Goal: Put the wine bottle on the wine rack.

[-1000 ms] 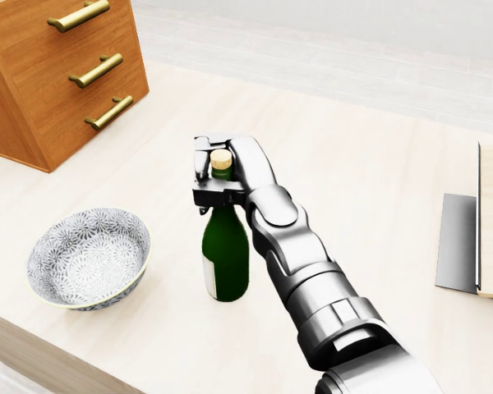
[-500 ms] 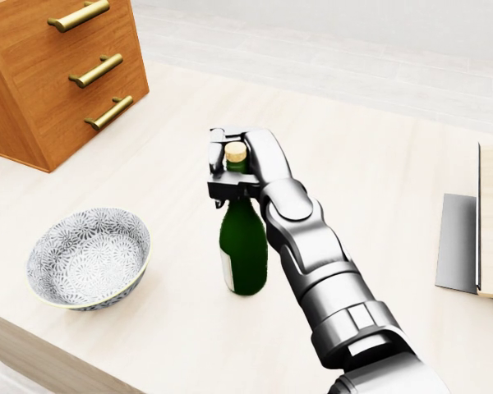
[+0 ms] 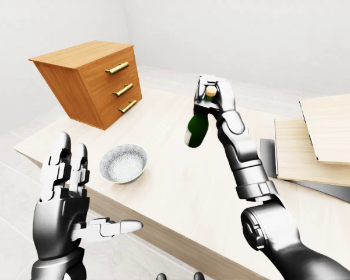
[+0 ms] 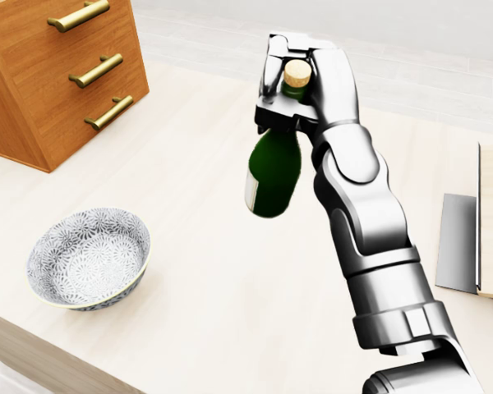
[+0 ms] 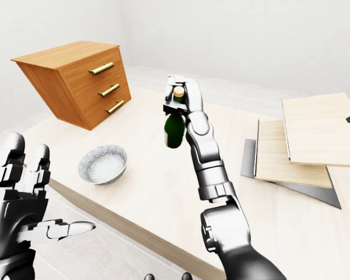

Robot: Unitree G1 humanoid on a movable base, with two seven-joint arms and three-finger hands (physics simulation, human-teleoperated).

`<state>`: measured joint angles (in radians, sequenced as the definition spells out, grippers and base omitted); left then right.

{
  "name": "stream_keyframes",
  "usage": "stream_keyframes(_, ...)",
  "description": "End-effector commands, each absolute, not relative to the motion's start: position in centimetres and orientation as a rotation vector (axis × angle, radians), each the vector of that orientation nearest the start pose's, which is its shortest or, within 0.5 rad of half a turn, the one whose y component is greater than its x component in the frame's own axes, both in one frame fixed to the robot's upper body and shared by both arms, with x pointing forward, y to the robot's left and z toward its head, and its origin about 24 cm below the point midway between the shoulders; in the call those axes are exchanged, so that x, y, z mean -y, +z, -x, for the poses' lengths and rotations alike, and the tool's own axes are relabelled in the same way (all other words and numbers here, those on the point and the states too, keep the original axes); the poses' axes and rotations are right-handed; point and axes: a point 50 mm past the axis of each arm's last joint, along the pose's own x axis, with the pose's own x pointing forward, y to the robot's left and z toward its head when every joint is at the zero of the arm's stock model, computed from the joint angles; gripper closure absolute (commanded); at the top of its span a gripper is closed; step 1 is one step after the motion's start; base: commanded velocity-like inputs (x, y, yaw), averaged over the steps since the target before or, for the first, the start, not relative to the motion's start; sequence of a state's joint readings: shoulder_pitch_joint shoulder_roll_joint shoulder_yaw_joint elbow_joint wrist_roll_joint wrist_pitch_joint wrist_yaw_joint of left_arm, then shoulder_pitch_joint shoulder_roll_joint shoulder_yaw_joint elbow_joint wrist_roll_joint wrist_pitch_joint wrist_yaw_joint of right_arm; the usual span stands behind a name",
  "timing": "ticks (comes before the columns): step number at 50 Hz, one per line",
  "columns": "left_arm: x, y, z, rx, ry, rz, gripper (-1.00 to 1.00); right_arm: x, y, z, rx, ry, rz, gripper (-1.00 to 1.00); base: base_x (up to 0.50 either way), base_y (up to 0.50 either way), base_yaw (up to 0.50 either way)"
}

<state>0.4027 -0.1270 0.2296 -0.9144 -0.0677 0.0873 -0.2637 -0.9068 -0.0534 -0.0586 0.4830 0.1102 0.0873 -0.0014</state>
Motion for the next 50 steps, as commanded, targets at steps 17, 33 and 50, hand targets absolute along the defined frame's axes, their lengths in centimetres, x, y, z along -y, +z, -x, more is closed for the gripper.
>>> stream_keyframes(17,-18.7,15.1,-14.8,0.391,0.075,-0.042,-1.00,18.7,26.7,-35.4,0.586,-0.084,-0.236,1.00,0.00,0.00,0.00)
stream_keyframes(33,-18.8,15.3,-14.8,0.401,0.078,-0.038,-1.00,23.6,28.3,-33.5,0.662,-0.186,-0.333,1.00,0.00,0.00,0.00)
stream_keyframes(50,-18.9,15.6,-14.7,0.419,0.089,-0.035,-1.00,31.3,28.3,-32.8,0.607,-0.375,-0.333,1.00,0.00,0.00,0.00)
